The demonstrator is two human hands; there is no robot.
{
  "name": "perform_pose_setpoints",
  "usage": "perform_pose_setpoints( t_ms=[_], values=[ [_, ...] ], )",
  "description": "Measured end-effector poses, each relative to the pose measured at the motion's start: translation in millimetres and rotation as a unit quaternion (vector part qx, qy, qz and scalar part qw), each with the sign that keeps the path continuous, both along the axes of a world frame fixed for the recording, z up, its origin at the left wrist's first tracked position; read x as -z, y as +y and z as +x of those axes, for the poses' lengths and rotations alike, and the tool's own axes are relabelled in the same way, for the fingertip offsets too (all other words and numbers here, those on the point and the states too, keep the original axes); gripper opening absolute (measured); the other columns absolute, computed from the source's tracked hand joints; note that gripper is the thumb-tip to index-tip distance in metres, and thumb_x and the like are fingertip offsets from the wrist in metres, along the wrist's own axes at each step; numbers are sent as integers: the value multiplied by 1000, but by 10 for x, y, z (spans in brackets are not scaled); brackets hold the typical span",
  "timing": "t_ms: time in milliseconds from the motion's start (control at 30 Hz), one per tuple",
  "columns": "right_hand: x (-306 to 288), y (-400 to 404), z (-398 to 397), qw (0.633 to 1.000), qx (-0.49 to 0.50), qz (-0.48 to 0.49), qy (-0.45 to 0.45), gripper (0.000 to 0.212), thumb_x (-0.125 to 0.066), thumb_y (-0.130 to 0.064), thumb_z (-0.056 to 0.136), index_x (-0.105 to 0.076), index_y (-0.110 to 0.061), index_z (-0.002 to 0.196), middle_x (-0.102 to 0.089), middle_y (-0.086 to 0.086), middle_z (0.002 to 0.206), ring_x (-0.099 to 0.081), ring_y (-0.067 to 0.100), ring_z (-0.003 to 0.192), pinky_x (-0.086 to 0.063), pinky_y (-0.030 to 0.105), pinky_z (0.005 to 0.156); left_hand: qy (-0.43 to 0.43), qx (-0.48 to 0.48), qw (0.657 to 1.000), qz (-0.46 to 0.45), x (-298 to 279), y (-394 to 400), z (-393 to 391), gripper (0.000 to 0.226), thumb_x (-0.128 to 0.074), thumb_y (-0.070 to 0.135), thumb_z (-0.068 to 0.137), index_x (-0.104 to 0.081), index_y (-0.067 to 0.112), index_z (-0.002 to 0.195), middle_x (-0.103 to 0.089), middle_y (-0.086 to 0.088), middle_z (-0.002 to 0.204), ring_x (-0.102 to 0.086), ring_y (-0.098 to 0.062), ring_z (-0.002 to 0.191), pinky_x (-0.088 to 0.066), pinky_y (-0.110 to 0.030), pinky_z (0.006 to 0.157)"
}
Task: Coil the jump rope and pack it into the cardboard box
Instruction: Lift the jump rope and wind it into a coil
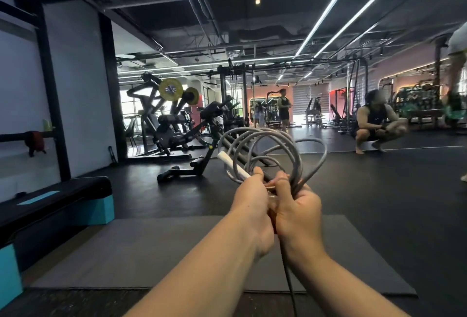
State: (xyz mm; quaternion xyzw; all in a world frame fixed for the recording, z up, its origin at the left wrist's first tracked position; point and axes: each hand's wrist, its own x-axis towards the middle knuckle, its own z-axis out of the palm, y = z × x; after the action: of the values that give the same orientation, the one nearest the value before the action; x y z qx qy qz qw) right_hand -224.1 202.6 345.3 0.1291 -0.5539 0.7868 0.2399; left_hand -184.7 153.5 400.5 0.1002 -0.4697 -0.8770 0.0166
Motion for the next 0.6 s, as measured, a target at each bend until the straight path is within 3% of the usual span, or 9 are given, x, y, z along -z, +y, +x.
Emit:
perform_pose_setpoints(
  t_ms=[100, 200, 267, 333, 367, 400, 433, 500, 600],
  values=[
    [-28, 165, -103, 995, -7, 87, 37, 35, -62, -23, 96, -65, -7, 66, -59, -5, 45, -50, 5, 40, -39, 25, 50, -46, -21, 993, -111, 122, -132, 57, 19, -65, 40, 90, -67, 21, 94, -69, 0, 89, -56, -21, 85, -47, -37, 77],
    [-139, 397, -203, 954, -30, 293, 55, 33, -62, -28, 89, -54, -17, 58, -45, -6, 42, -37, 8, 40, -32, 27, 49, -45, -240, 923, -298, 184, -335, 119, 90, -83, 30, 68, -35, 23, 143, -42, -10, 142, -44, -33, 121, -43, -47, 98],
    [-235, 528, -228, 887, -35, 456, 58, 33, -61, -25, 89, -49, -19, 59, -41, -3, 45, -34, 6, 39, -31, 26, 45, 144, -352, 716, -585, 149, -442, 232, 120, -82, 24, 68, -3, 32, 157, -6, -10, 164, -13, -31, 148, -15, -46, 120],
    [-332, 613, -210, 812, -47, 575, 89, 27, -64, -25, 88, -53, -18, 65, -50, -3, 49, -41, 4, 41, -36, 26, 45, 328, -308, 362, -816, 29, -503, 295, 117, -77, 29, 69, -4, 28, 160, 3, -8, 168, 5, -28, 154, 2, -52, 122],
    [-378, 636, -186, 781, -52, 613, 104, 19, -65, -27, 88, -60, -16, 73, -60, -2, 58, -49, 3, 49, -42, 28, 51, 361, -242, 229, -871, -29, -493, 260, 109, -72, 32, 71, -10, 25, 161, -2, -8, 169, 6, -29, 154, 3, -56, 121],
    [-419, 649, -168, 757, -57, 640, 123, 15, -67, -30, 86, -65, -15, 87, -68, -1, 73, -57, 8, 61, -48, 30, 60, 354, -171, 160, -905, -71, -452, 211, 101, -68, 33, 75, -14, 23, 160, -11, -8, 168, 3, -29, 154, 2, -57, 121],
    [-467, 650, -137, 736, -57, 661, 137, 23, -67, -30, 84, -67, -14, 100, -71, 2, 85, -61, 14, 72, -50, 31, 66, 322, -99, 163, -927, -106, -405, 145, 94, -66, 33, 78, -17, 22, 158, -26, -7, 164, -8, -28, 154, -5, -55, 121],
    [-569, 641, -69, 694, -55, 703, 145, 23, -68, -29, 84, -67, -12, 98, -68, 4, 85, -58, 19, 73, -47, 28, 64, 277, -4, 269, -922, -199, -376, 3, 74, -69, 31, 79, -36, 25, 145, -63, -1, 131, -52, -26, 127, -40, -43, 108],
    [-666, 650, -4, 661, -42, 731, 164, 14, -71, -30, 84, -65, -21, 74, -63, -2, 67, -55, 14, 60, -44, 25, 57, 219, 105, 416, -876, -370, -453, -104, 37, -79, 32, 77, -65, 24, 111, -71, 6, 91, -62, -16, 80, -49, -27, 72]
  ],
)
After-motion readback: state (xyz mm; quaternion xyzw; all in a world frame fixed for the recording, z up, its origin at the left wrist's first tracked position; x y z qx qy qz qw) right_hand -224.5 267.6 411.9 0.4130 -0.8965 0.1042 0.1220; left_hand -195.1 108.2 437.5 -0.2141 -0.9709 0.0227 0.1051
